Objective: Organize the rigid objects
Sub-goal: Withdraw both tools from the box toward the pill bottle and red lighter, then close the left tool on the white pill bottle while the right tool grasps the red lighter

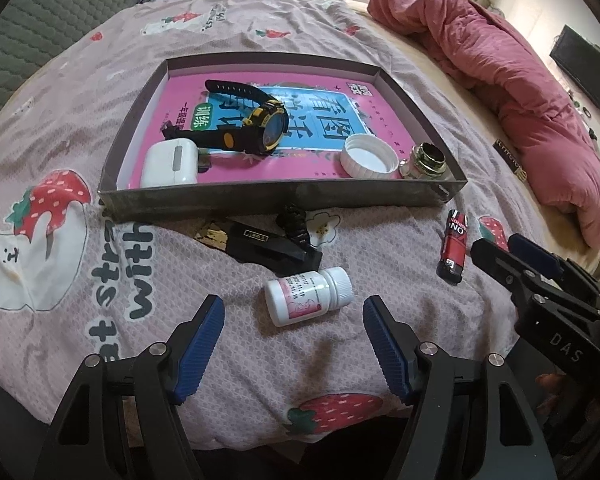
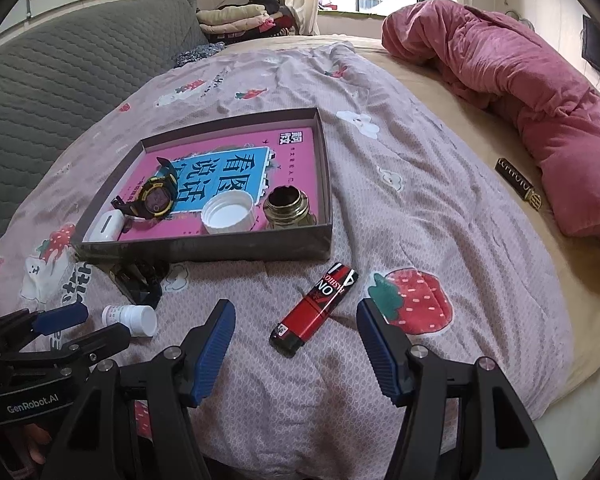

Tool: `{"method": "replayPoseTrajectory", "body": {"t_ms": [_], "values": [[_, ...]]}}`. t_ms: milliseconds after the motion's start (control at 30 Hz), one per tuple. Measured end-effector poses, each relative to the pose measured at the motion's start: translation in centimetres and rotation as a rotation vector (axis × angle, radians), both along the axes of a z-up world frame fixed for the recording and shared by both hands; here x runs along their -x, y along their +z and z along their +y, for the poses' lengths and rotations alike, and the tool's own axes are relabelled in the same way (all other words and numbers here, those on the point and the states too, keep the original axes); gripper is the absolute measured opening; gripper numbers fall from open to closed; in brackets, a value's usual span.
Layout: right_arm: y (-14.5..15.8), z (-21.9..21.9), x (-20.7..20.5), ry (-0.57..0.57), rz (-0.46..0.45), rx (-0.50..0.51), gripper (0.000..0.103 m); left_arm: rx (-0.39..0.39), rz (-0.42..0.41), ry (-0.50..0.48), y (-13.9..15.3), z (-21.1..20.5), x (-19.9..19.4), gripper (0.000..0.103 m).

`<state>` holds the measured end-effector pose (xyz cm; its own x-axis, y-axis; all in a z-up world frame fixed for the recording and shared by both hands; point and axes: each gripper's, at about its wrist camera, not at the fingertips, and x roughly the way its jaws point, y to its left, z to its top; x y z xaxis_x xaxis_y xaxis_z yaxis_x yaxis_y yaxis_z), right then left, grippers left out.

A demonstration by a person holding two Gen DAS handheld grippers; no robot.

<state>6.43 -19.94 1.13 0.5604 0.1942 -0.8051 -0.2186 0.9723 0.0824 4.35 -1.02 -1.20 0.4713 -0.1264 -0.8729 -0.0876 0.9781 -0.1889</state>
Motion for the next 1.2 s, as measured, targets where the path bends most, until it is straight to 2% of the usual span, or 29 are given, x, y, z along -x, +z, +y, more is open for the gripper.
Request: {"method": "replayPoseTrajectory", "body": {"t_ms": [400,700,1000,1100,1133,1200], "values": [[-2.4,-1.1,-1.7,-0.107,0.072,-0.033,0.063,0.005,0.035,0.034,-1.0,-1.7,-0.7,0.073],[-4.3,-0.6,-3.5,-0.166,0.137,-0.063,0.062,0.026,0.058,0.102,-1.7,-0.8,-1.2,0.073],[-5.6,0.2,-4.5,-0.183,0.134,-0.006,0.062,0.034,0.076,0.142,-2.3,-1.2,-2.1,0.073],[-5.7,0.1,-4.4,-0.176,0.115,0.005,0.054,0.025,0.081,0.158,-2.5,-1.5,-2.5,0.073],[-5.7,-0.1,-4.2,-0.183,0.106,0.01,0.045,0.021,0.085,0.163,-2.6,-1.6,-2.6,0.073],[-5.6,-0.6,-4.3,-0.191,0.107,0.0,0.039,0.015,0.089,0.173,-2.7,-1.7,-2.8,0.073]]}}
